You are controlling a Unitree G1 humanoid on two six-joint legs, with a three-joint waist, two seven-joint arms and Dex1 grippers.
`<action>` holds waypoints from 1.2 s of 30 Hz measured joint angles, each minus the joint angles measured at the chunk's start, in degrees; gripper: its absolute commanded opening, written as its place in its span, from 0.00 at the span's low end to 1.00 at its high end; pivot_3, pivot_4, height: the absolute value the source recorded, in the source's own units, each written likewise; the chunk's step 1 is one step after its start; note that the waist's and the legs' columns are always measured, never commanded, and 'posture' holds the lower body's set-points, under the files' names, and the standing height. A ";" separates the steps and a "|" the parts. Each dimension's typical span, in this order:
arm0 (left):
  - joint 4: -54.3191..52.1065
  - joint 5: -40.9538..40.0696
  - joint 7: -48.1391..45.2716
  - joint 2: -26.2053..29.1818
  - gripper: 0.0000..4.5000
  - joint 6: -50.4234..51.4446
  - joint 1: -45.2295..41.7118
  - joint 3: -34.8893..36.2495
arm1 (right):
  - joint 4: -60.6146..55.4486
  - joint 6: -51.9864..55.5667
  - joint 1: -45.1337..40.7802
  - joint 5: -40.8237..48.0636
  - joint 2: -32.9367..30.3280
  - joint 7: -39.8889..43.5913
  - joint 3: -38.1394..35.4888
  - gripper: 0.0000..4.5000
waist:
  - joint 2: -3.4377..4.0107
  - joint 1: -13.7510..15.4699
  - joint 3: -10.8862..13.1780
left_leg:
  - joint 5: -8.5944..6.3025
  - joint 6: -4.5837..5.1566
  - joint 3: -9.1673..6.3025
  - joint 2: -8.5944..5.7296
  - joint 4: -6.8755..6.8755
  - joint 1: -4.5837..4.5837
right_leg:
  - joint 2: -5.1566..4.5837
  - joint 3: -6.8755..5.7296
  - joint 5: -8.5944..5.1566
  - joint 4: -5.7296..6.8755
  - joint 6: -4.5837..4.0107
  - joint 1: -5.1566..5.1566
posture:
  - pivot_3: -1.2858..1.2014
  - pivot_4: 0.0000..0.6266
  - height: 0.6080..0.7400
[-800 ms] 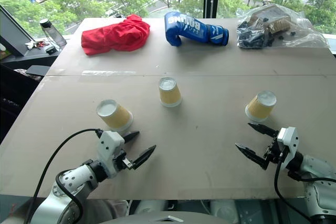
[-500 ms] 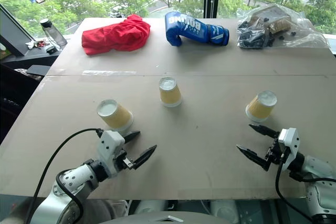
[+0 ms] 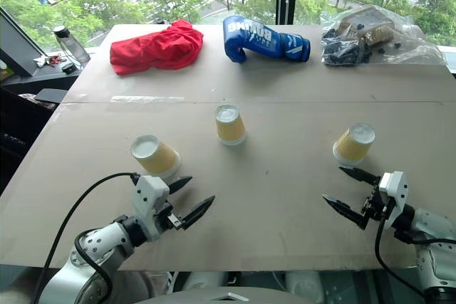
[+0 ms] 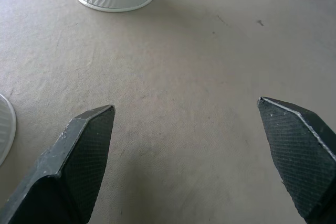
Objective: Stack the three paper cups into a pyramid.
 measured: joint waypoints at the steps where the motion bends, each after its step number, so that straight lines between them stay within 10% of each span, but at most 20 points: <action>1: 0.00 0.00 0.00 -0.12 0.99 -0.10 0.28 0.01 | 0.00 0.00 -0.26 0.00 0.00 0.13 0.18 1.00 | 0.00 0.02 0.00 | 0.00 0.00 0.00 0.00 0.00 0.00 | 0.00 -0.01 0.00 0.00 0.00 0.00 | 0.52 0.24 1.00; 17: -11.39 -13.72 -5.06 -0.51 0.99 -3.70 11.33 10.88 | -8.02 12.58 -17.42 -8.31 10.10 -15.72 16.20 1.00 | -0.05 0.21 0.07 | 0.00 -0.03 -0.05 0.03 -0.08 -0.19 | -0.08 -0.07 0.01 -0.11 -0.06 -0.21 | 0.52 0.24 1.00; 36: -12.95 -25.96 -4.12 -2.61 0.99 -4.80 13.34 24.57 | 20.85 3.59 -44.14 -23.38 32.54 -31.42 25.59 1.00 | -0.10 -0.82 0.13 | 0.03 -0.07 0.06 -0.02 -0.14 -0.16 | 0.32 -0.21 0.02 0.15 -0.03 -0.43 | 0.52 0.24 1.00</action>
